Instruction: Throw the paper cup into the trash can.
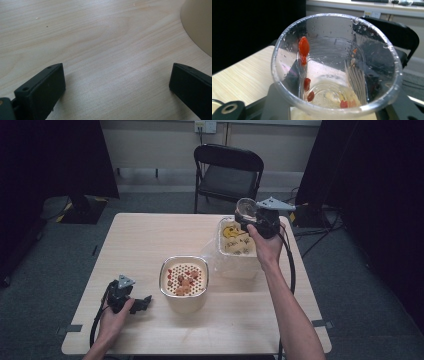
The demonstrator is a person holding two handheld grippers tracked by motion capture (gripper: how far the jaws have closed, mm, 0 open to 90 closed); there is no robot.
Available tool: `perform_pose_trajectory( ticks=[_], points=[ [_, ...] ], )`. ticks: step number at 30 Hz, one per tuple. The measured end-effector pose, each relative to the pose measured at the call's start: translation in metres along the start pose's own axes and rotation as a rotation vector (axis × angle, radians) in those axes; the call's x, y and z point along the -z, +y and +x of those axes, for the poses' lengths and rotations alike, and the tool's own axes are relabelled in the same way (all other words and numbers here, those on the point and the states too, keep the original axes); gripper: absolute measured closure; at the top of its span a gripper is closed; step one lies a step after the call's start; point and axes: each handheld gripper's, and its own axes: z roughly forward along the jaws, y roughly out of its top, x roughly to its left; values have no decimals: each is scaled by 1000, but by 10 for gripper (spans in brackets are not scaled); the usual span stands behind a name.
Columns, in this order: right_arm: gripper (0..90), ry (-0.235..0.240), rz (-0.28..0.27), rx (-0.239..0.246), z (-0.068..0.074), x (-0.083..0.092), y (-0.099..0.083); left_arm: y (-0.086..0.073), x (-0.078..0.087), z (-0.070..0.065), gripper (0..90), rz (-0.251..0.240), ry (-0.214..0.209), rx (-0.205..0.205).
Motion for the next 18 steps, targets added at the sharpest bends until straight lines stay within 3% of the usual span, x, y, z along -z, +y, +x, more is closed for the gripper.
perform_pose_trajectory(
  ticks=[3, 5, 11, 18],
  points=[
    [392, 4, 10, -37, -8, -4, -3, 0, 0, 0, 0, 2, 0, -2],
    [369, -4, 25, -31, -10, -6, -5, 0, 0, 0, 0, 1, 0, -1],
    [186, -21, 46, -50, -15, -12, -6, 0, 0, 0, 0, 1, 0, -1],
    [146, -18, 48, -47, -15, -9, -7, 0, 0, 0, 0, 0, 1, 0]
  ],
)
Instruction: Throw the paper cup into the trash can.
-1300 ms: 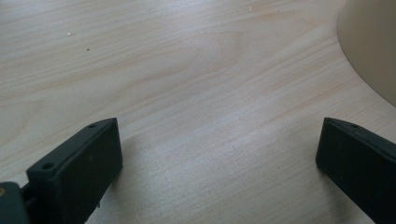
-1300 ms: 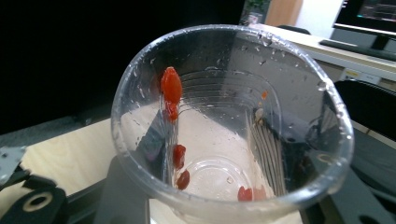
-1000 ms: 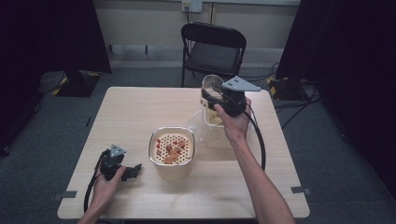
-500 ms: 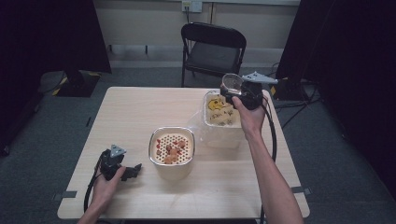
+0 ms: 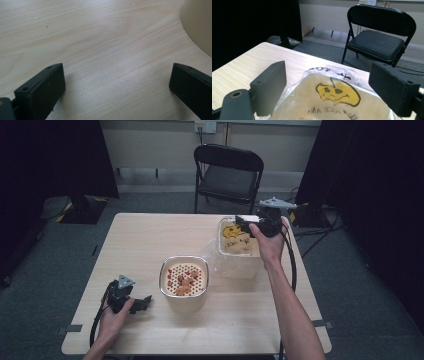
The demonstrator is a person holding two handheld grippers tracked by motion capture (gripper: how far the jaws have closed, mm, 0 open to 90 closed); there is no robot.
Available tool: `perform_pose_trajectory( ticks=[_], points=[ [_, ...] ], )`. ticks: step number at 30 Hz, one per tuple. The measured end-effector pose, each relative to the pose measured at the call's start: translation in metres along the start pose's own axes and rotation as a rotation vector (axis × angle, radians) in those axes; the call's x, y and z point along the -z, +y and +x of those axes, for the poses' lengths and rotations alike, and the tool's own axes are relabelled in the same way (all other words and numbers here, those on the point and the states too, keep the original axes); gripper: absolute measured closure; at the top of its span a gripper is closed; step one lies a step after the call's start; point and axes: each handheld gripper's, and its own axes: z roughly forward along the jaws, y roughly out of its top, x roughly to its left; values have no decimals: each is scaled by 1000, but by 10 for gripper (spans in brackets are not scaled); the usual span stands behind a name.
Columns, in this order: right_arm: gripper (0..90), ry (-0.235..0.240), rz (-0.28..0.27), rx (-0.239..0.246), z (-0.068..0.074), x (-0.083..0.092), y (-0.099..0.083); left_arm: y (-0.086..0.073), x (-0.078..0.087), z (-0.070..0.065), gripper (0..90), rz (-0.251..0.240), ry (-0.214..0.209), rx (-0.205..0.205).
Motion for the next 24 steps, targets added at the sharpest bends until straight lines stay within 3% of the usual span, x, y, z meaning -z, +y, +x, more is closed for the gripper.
perform_pose_trajectory(
  ticks=[11, 17, 24],
  points=[
    [145, 38, 17, -1, 3, 23, -18, 0, 0, 0, 0, 0, -1, 0],
    [145, 7, 27, -1, 6, 38, -37, 0, 0, 1, 0, -2, -5, -2],
    [148, 25, 43, 22, 19, 60, -52, 0, 0, 1, 0, -2, -5, -3]
  ],
)
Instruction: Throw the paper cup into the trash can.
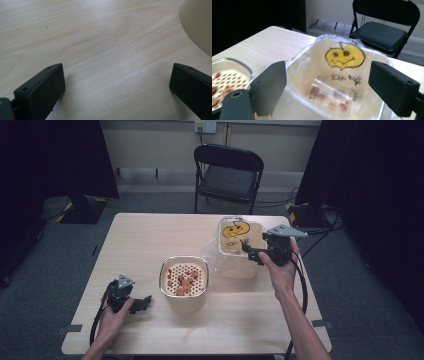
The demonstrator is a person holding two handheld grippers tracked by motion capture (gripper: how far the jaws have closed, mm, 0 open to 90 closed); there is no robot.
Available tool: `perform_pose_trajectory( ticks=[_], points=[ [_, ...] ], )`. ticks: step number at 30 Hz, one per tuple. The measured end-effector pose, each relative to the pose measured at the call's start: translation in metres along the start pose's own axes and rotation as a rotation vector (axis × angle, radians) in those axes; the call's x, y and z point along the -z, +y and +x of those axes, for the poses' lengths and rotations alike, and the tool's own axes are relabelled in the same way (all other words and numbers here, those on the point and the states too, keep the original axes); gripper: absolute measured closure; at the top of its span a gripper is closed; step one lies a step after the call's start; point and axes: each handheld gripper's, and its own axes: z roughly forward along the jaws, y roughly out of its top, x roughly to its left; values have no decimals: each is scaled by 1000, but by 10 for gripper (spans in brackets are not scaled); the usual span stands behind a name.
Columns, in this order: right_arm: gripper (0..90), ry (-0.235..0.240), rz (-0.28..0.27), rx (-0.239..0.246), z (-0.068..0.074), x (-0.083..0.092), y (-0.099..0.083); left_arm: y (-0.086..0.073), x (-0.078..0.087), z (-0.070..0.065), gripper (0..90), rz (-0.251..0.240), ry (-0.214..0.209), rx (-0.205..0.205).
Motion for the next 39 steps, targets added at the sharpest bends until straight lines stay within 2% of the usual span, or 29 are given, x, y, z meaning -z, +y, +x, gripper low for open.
perform_pose_trajectory(
  ticks=[6, 9, 13, 16, 20, 26, 28, 36, 39],
  points=[
    [141, 29, 17, 12, 11, 14, -18, 0, 0, 0, 0, 2, 1, 0],
    [141, 27, 16, 11, 14, 21, -27, 0, 0, 0, 0, 3, 0, 0],
    [142, 40, 42, 23, 20, 23, -41, 0, 0, 0, 0, 3, 1, -2],
    [143, 50, 61, 14, 23, 23, -55, 0, 0, 0, 0, 3, 2, -1],
    [143, 48, 93, 18, 25, 21, -73, 0, 0, 0, 0, 3, 2, -1],
    [144, 46, 161, -9, 23, 15, -103, 0, 0, 0, 0, 2, 2, -1],
    [143, 18, 192, 1, 21, 11, -113, 0, 0, 0, 0, 3, 2, -1],
    [144, -10, 275, -39, 5, 6, -145, 0, 0, 0, 0, 2, 1, 0],
    [148, -38, 308, -37, -1, 4, -155, 0, 0, 0, 0, 2, 1, 0]
  ],
)
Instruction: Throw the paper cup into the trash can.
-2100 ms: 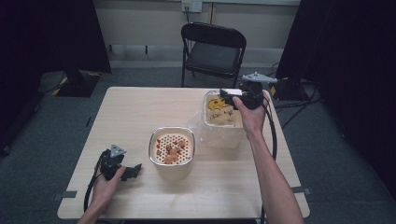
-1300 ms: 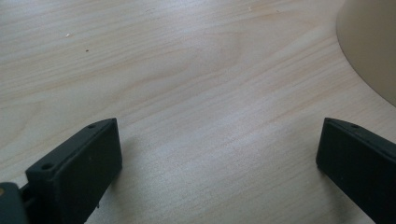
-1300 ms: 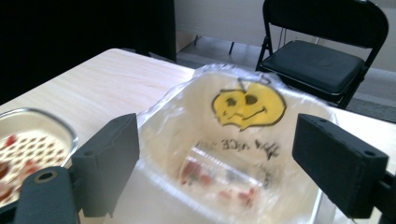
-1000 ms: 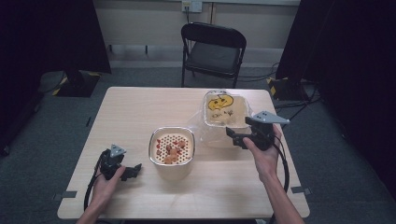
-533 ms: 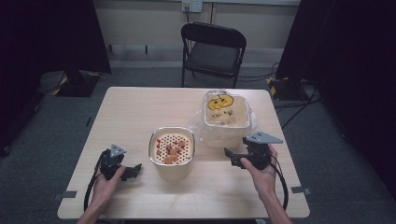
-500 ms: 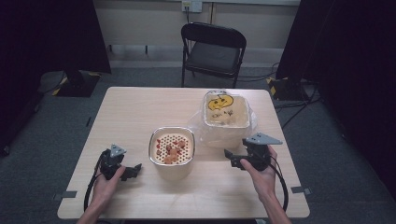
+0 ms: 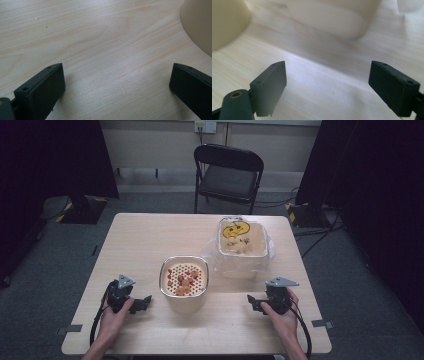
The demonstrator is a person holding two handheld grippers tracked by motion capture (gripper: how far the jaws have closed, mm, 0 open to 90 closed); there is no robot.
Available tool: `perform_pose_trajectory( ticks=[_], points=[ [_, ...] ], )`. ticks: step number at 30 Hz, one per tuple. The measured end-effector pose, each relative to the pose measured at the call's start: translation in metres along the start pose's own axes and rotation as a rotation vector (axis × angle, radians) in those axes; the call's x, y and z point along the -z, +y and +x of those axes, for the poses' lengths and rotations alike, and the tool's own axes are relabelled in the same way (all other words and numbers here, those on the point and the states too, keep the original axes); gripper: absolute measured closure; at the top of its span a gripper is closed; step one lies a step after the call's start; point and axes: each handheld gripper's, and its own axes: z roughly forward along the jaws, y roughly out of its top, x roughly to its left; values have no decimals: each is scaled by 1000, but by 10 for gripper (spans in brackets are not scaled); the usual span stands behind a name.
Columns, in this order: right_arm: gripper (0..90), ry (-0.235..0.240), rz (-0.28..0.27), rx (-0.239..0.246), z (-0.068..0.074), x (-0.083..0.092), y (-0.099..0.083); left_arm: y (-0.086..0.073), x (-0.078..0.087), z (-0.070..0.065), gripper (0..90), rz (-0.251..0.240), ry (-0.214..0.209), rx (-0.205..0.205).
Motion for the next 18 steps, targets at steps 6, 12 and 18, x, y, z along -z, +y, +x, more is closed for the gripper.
perform_pose_trajectory(
  ticks=[6, 12, 18],
  points=[
    [148, -49, 43, 0, -8, -6, -11, 0, 0, 0, 0, 0, 0, 0],
    [125, -75, 77, 29, -10, -12, -12, 0, 0, 0, 0, 0, -1, 1],
    [87, -64, 27, 35, -13, -13, -18, 0, 0, 0, 0, 1, 1, 1]
  ],
)
